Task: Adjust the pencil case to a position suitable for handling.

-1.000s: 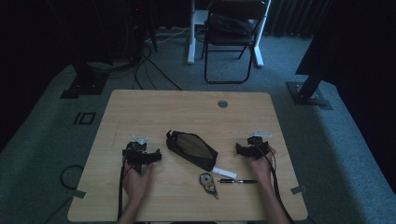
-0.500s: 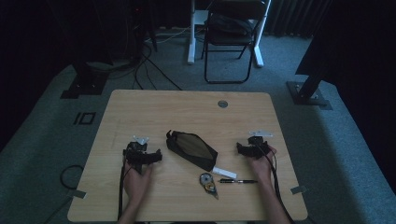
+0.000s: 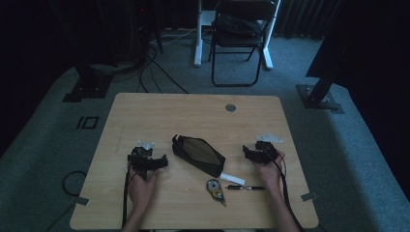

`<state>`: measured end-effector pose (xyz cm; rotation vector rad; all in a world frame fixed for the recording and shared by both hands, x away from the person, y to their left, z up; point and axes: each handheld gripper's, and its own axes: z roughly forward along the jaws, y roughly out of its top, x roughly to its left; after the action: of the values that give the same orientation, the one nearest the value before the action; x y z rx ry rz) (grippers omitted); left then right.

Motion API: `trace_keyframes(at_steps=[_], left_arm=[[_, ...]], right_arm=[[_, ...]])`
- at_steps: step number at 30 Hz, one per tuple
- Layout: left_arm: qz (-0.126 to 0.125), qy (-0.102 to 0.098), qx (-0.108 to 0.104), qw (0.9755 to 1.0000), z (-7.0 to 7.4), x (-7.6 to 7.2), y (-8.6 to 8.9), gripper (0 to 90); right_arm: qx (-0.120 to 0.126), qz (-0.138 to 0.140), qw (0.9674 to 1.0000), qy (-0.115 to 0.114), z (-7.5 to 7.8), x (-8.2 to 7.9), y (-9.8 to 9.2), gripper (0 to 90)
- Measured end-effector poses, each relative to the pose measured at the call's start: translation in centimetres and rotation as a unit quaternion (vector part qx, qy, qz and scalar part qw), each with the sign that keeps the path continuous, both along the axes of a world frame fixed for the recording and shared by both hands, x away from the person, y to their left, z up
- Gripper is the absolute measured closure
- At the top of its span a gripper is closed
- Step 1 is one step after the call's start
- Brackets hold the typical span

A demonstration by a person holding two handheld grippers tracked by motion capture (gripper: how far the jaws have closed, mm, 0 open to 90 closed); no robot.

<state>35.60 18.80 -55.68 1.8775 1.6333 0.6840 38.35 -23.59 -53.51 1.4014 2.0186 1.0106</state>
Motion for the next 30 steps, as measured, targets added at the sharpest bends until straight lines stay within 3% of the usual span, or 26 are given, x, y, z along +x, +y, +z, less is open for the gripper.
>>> trace_keyframes(at_steps=[17,30], left_arm=[[0.000,0.000,0.000,1.0000,0.0,0.0,0.0,2.2],[0.000,0.000,0.000,1.0000,0.0,0.0,0.0,2.2]], right_arm=[[-0.003,0.072,0.9964,-0.047,2.5,-3.5,3.6,35.2],[-0.004,0.127,0.9904,-0.054,3.2,-4.3,6.6,32.1]])
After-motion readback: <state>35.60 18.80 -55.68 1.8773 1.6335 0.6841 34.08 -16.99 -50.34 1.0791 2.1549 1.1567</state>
